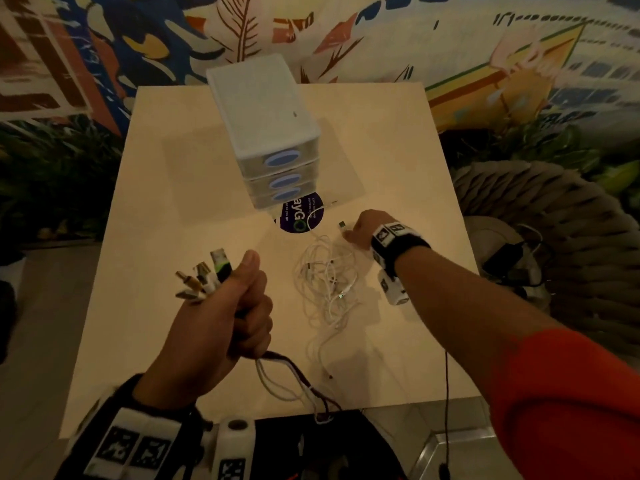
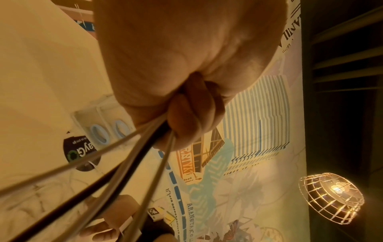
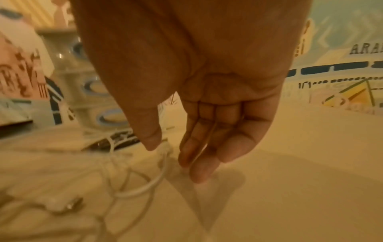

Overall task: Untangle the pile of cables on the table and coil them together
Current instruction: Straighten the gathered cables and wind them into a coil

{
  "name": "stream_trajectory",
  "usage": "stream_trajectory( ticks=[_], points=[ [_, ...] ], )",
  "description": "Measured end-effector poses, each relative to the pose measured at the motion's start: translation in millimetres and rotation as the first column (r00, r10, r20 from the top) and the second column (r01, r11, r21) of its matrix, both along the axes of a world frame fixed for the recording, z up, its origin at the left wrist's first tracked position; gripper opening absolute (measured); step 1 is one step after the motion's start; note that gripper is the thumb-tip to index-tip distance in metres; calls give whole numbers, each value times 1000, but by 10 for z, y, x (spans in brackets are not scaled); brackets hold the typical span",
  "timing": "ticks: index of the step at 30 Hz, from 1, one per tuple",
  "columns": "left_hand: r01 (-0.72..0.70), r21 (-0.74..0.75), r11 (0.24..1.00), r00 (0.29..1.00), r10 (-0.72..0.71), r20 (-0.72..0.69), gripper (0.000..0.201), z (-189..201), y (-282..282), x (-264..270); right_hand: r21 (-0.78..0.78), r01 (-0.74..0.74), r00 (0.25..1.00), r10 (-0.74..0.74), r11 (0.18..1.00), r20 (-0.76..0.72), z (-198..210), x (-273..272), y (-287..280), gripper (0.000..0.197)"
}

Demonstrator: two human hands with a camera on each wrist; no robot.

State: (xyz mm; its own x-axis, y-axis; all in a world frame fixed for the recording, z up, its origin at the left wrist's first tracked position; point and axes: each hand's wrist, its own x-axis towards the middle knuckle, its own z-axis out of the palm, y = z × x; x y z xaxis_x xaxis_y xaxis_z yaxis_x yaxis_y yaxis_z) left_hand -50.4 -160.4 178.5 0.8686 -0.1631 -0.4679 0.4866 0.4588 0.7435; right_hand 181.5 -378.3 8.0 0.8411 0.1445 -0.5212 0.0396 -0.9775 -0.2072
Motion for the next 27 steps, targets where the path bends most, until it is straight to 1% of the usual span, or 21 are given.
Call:
stream_trajectory(
  ticks=[3, 6, 8, 10, 12, 15, 18, 20, 22, 24, 27],
  points=[
    [-2, 1, 1000, 1000, 2, -6, 66, -94, 127, -13, -51, -14, 999, 16, 999, 36, -88, 59, 96, 46],
    [-16, 9, 1000, 1000, 17, -24, 66, -163, 211, -16, -83, -74, 997, 77, 994, 32, -47, 84, 148, 43],
    [-23, 9, 1000, 999, 23, -28, 66, -200, 244, -4, -43, -49, 999, 49, 998, -3, 35, 110, 134, 43],
    [-22, 11, 1000, 999, 23, -33, 67, -226, 260, 19, 98, 61, 997, -57, 993, -42, 160, 155, 63, 38],
    [-19, 14, 1000, 999, 20, -35, 68, -243, 266, 42, 296, 161, 987, -156, 942, -41, 381, 130, -29, 27],
    [-29, 24, 999, 999, 30, -31, 64, -259, 263, 74, 518, 132, 986, -168, 845, 22, 728, -34, -194, 18],
    [-74, 68, 995, 996, 77, -46, 55, -249, 211, 141, 660, 105, 983, -180, 744, 47, 903, -204, -341, 16],
    [-103, 103, 989, 993, 109, -47, 47, -252, 156, 204, 733, 118, 978, -207, 670, 32, 942, -278, -408, 15],
    [-124, 131, 984, 991, 130, -36, 41, -299, 97, 272, 776, 121, 973, -227, 620, 30, 955, -342, -445, 13],
    [-125, 157, 980, 991, 131, -27, 35, -379, 36, 349, 798, 133, 969, -245, 587, 19, 940, -397, -464, 11],
    [-104, 194, 976, 994, 111, -23, 29, -528, -77, 500, 807, 165, 966, -257, 567, -17, 898, -467, -459, 9]
  ],
)
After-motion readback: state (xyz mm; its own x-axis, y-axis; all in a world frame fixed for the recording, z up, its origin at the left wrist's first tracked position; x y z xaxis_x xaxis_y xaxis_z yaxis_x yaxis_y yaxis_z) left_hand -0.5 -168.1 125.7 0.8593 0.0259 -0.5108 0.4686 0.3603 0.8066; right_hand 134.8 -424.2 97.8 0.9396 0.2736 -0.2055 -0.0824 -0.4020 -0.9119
